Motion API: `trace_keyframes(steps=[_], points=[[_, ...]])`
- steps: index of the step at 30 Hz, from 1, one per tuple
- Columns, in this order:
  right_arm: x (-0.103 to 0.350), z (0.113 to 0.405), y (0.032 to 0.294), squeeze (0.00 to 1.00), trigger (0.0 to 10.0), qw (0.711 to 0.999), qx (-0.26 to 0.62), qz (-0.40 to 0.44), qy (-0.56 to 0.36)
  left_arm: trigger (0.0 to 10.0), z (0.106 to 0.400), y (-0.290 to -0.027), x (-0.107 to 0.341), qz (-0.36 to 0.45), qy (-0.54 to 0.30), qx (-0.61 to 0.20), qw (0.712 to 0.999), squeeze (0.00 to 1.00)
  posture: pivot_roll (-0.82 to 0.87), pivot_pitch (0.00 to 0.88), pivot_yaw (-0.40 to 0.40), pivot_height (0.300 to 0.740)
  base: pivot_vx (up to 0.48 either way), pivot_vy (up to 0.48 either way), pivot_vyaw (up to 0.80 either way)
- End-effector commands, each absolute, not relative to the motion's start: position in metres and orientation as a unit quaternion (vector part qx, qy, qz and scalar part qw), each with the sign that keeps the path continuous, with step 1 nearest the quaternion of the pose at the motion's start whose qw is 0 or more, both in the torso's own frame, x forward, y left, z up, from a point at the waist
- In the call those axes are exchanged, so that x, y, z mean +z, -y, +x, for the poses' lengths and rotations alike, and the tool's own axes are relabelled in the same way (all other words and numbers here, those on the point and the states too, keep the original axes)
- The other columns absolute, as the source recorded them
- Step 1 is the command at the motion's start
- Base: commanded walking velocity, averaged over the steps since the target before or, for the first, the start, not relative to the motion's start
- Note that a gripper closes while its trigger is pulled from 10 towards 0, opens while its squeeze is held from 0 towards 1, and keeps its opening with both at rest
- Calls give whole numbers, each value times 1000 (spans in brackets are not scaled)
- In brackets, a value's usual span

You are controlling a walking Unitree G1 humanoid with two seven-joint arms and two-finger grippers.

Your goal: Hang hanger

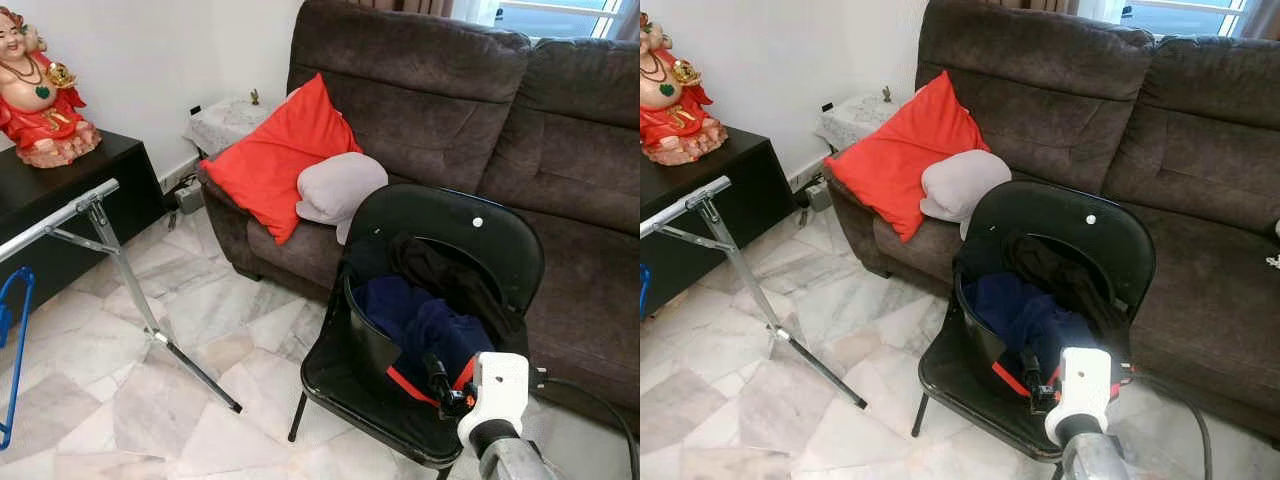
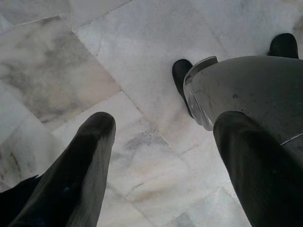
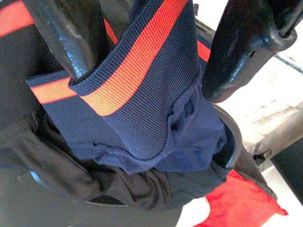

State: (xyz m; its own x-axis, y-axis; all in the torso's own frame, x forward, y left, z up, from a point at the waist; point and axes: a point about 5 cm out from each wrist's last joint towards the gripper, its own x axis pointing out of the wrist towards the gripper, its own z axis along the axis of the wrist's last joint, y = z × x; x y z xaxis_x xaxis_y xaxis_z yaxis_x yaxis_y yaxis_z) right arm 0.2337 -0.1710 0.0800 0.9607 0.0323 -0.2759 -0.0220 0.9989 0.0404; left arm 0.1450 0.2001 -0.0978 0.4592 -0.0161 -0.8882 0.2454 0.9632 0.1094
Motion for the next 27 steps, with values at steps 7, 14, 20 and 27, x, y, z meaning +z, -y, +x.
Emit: trace_keyframes(steps=[7, 14, 20, 27], points=[[89, 237, 172, 0, 10000, 993, 6, -21, -114, 10000, 132, -194, -103, 105, -537, -97, 832, 0, -24, 71, 17, 740, 0, 0, 0], [111, 255, 166, 0, 10000, 996, 44, -59, -50, 10000, 133, -194, -103, 104, -536, -95, 832, 0, -23, 68, 19, 740, 0, 0, 0], [114, 266, 165, 0, 10000, 994, 65, -81, -39, 10000, 132, -194, -103, 104, -536, -95, 832, 0, -19, 66, 19, 740, 0, 0, 0], [102, 274, 160, 0, 10000, 981, 132, -133, -57, 10000, 133, -194, -103, 103, -536, -94, 833, 0, -12, 66, 19, 740, 0, 0, 0]])
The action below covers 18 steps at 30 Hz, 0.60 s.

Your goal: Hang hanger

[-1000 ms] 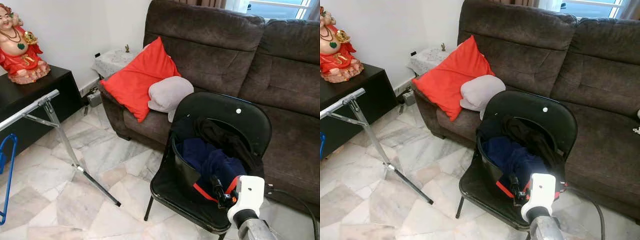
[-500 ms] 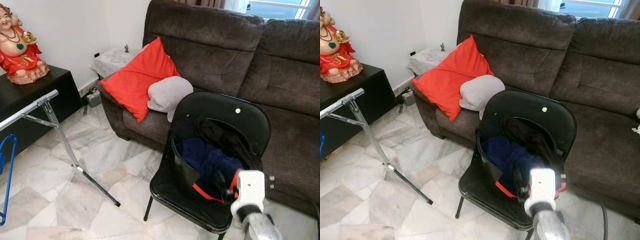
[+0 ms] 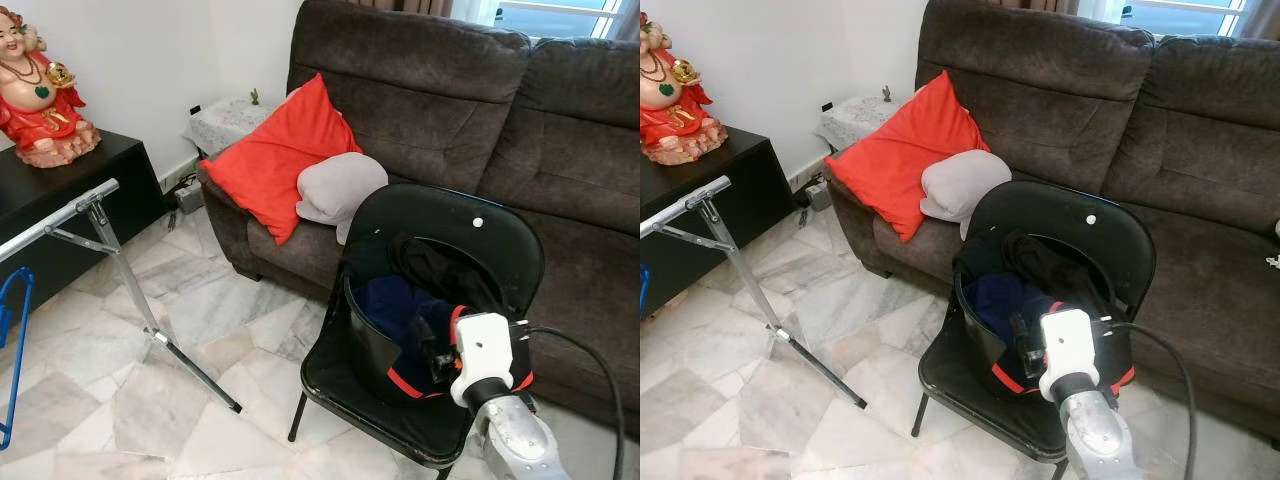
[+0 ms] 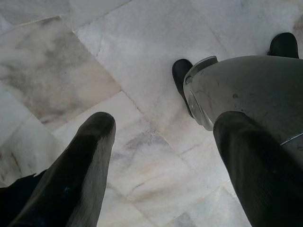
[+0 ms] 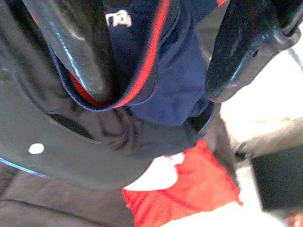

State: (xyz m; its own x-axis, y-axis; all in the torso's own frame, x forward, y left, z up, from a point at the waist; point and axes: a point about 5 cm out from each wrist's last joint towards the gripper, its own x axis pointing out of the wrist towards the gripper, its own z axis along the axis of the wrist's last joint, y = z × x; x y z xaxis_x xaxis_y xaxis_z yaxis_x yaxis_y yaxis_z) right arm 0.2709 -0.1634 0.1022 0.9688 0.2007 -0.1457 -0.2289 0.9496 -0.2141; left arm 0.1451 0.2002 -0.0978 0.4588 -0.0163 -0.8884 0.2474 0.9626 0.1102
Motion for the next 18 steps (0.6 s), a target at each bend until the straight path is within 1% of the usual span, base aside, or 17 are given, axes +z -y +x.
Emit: trace_keyframes(steps=[1, 11, 18], points=[[102, 274, 160, 0, 10000, 981, 132, -133, -57, 10000, 133, -194, -103, 103, -536, -94, 833, 0, -12, 66, 19, 740, 0, 0, 0], [104, 288, 156, 0, 10000, 967, 189, -167, -31, 10000, 133, -194, -103, 103, -535, -92, 833, 0, -4, 59, 23, 740, 0, 0, 0], [100, 292, 158, 0, 10000, 960, 208, -183, -32, 10000, 133, -195, -103, 104, -536, -93, 833, 0, -3, 59, 26, 740, 0, 0, 0]])
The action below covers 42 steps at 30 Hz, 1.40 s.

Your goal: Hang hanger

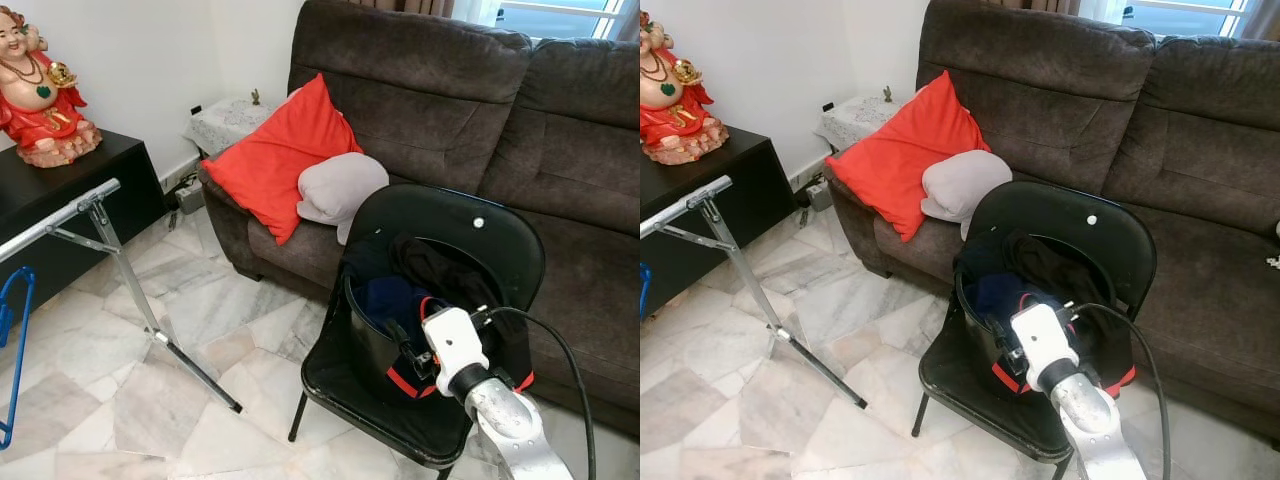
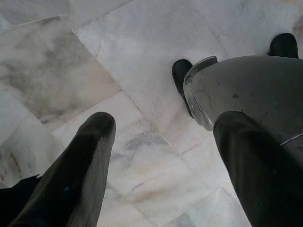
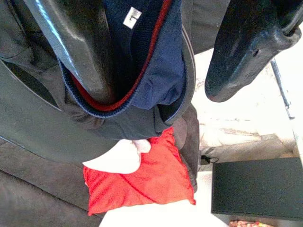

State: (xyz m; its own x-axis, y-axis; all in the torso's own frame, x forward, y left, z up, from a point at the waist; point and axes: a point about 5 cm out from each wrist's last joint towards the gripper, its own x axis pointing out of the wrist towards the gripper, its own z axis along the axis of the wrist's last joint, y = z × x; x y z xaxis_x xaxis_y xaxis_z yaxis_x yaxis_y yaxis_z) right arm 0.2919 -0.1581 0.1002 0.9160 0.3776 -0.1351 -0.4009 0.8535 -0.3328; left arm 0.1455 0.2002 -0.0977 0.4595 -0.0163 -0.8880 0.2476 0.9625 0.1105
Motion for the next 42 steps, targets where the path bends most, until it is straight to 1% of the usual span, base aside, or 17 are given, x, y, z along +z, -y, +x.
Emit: trace_keyframes(steps=[1, 16, 25, 32, 39, 42], points=[[98, 292, 158, 0, 10000, 958, 213, -188, -34, 10000, 133, -195, -103, 104, -536, -94, 832, 0, -3, 59, 26, 740, 0, 0, 0], [89, 303, 163, 0, 10000, 946, 229, -226, -43, 10000, 133, -195, -103, 103, -536, -91, 833, 0, 7, 68, 27, 740, 0, 0, 0], [79, 301, 165, 0, 10000, 943, 224, -236, -62, 10000, 132, -196, -103, 104, -538, -91, 832, 0, 7, 73, 28, 740, 0, 0, 0], [72, 302, 169, 0, 10000, 949, 199, -235, -68, 10000, 132, -196, -103, 104, -538, -92, 832, 0, 10, 75, 30, 740, 0, 0, 0], [75, 304, 166, 0, 10000, 949, 200, -235, -62, 10000, 131, -197, -103, 105, -538, -90, 832, 0, 14, 78, 30, 740, 0, 0, 0], [77, 301, 163, 0, 10000, 950, 203, -232, -52, 10000, 131, -197, -104, 105, -538, -90, 831, 0, 11, 80, 30, 740, 0, 0, 0]])
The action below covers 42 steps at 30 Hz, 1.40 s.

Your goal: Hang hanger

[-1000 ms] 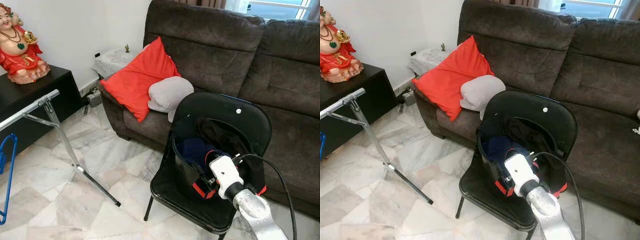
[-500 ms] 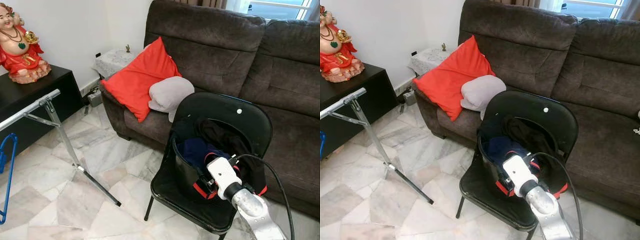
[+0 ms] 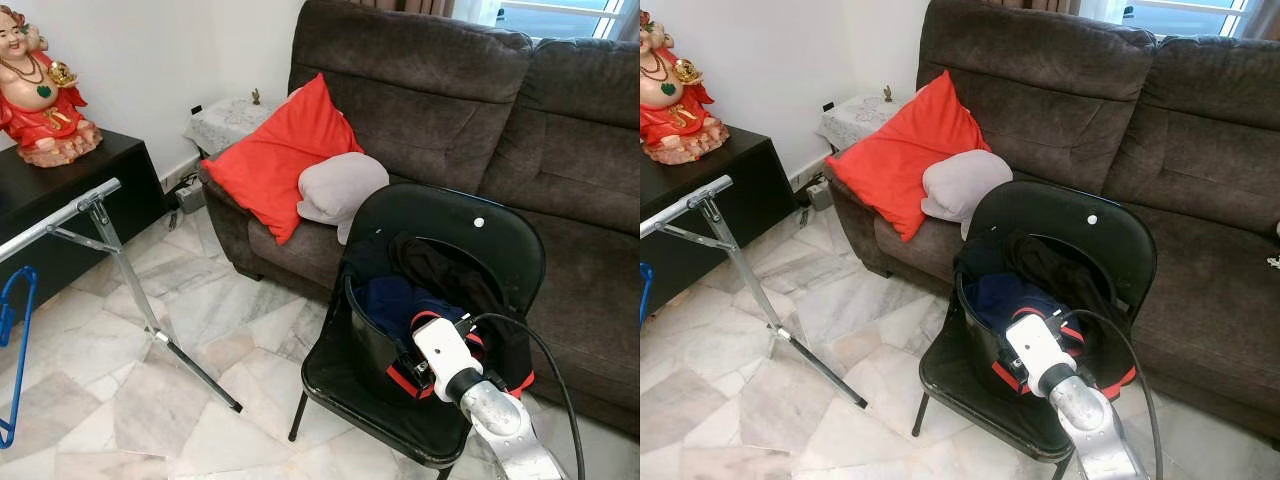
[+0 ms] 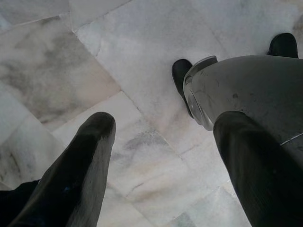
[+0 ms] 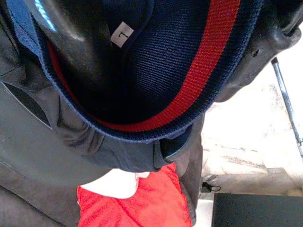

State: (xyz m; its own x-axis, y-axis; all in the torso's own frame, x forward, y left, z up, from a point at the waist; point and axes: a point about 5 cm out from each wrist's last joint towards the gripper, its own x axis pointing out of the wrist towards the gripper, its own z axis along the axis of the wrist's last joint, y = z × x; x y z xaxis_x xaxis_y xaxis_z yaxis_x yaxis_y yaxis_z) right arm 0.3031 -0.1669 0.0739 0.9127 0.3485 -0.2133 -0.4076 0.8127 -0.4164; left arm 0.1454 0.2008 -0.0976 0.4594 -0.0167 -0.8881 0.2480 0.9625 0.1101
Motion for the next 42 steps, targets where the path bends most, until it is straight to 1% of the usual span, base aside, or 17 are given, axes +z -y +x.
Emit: trace_keyframes(steps=[1, 14, 21, 27, 33, 42], points=[[78, 299, 162, 0, 10000, 950, 203, -231, -50, 10000, 131, -197, -104, 105, -538, -90, 831, 0, 11, 80, 30, 740, 0, 0, 0], [83, 273, 156, 0, 10000, 954, 214, -206, -39, 10000, 131, -196, -104, 105, -538, -94, 831, 0, 0, 82, 31, 740, 0, 0, 0], [79, 260, 161, 0, 10000, 953, 208, -209, -71, 10000, 131, -196, -104, 104, -538, -95, 831, 0, -5, 77, 28, 740, 0, 0, 0], [72, 255, 170, 0, 10000, 955, 175, -216, -106, 10000, 131, -195, -104, 104, -538, -96, 831, 0, -10, 75, 25, 740, 0, 0, 0], [73, 252, 169, 0, 10000, 957, 171, -209, -109, 10000, 131, -195, -104, 104, -538, -95, 831, 0, -10, 74, 24, 740, 0, 0, 0], [71, 237, 168, 0, 10000, 960, 161, -196, -122, 10000, 131, -195, -104, 105, -539, -97, 830, 0, -15, 71, 25, 740, 0, 0, 0]])
